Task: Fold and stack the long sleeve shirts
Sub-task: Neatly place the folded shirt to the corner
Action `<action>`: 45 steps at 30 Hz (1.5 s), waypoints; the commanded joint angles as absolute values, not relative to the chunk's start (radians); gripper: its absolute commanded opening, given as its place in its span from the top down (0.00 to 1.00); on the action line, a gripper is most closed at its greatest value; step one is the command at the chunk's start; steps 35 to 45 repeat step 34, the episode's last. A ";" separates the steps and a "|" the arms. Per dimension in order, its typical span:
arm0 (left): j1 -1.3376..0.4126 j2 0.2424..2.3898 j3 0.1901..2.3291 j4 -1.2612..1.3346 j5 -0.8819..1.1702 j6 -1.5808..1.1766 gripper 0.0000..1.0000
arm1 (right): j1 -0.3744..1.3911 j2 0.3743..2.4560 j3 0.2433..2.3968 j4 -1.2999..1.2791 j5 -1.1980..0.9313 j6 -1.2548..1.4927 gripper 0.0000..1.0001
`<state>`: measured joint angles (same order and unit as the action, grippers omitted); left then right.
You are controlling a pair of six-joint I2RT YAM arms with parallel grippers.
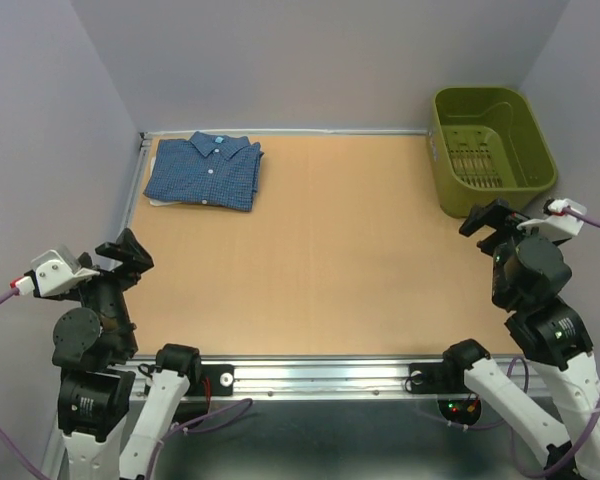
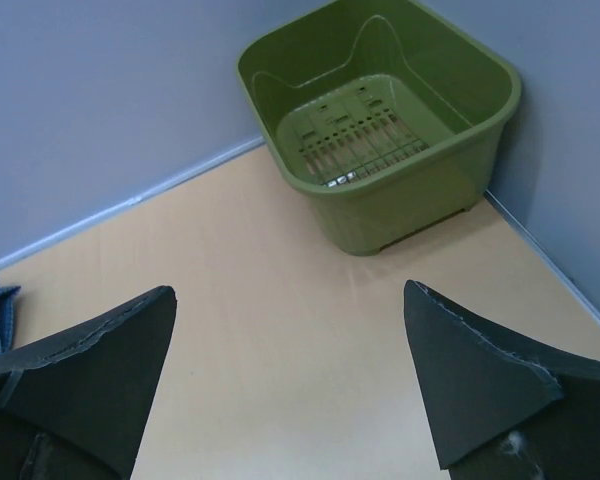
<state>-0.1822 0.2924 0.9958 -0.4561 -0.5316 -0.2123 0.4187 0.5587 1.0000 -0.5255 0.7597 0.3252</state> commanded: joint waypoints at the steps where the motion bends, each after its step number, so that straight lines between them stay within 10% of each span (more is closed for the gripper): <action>1: -0.186 0.249 0.940 -0.431 -0.630 -0.215 0.01 | 0.417 0.488 0.910 -0.538 0.766 0.293 0.00; 45: -0.186 0.192 0.784 -0.379 -0.611 -0.298 0.01 | 0.417 0.334 0.802 -0.462 0.650 0.212 0.00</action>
